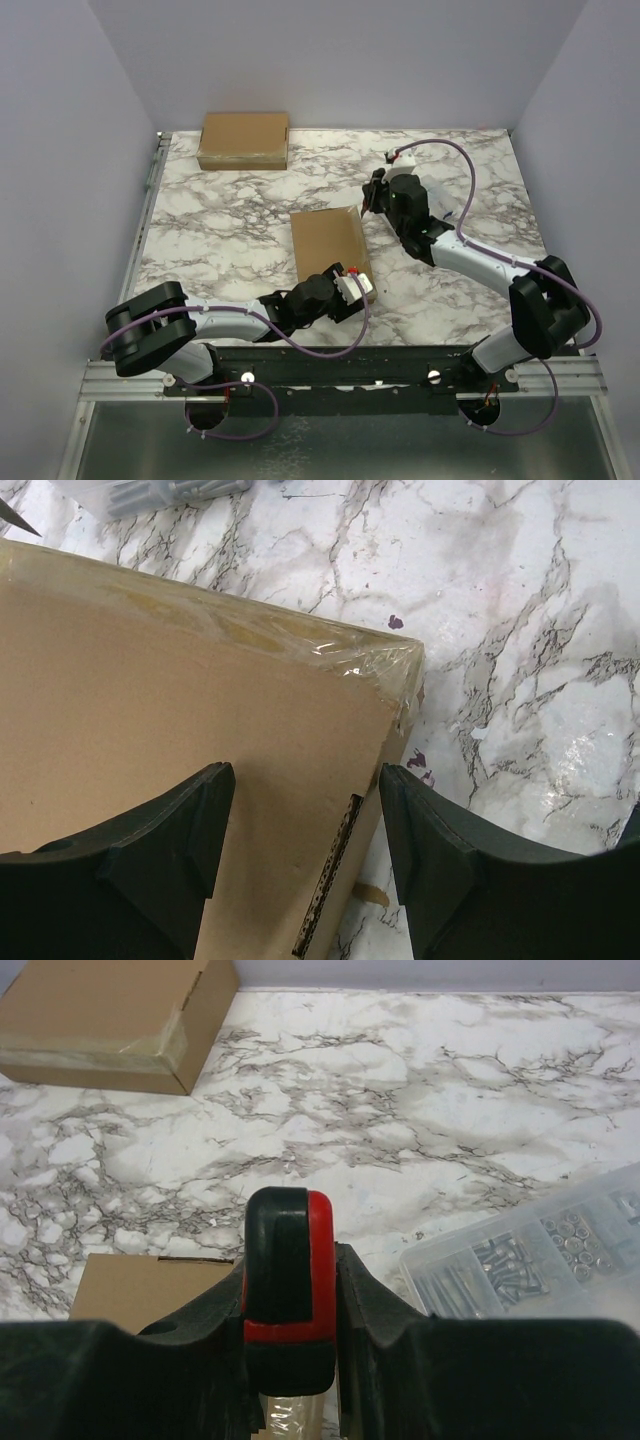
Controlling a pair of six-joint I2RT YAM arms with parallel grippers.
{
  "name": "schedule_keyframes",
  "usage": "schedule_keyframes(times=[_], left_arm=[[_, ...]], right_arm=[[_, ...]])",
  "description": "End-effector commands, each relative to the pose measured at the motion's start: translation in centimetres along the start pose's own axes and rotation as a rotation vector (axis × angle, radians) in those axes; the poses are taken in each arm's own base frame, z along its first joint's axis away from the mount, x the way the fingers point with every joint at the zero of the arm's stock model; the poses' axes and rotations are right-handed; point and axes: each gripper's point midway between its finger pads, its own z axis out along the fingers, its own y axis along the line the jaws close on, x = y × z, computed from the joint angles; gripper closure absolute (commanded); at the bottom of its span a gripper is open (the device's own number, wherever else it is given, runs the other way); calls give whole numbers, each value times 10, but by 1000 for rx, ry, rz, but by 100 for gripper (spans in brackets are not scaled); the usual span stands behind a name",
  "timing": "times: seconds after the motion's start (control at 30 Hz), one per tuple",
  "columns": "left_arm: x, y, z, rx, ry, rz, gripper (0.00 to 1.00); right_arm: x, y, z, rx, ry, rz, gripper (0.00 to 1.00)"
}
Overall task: Unpack the express box
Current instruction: Cut the express box at the center of the board.
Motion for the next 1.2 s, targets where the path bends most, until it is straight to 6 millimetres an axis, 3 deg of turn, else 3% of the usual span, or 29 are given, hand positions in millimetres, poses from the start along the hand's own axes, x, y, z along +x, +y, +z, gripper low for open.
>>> schedule_keyframes(times=[0.0,1.17], left_arm=[[2,-2,-1,-5,-7,-19,34],[12,4,2,-52,18,-33,34]], right_arm=[[-6,8,6,-16,-24,15,100],[14,13,9,-8,23,21,100]])
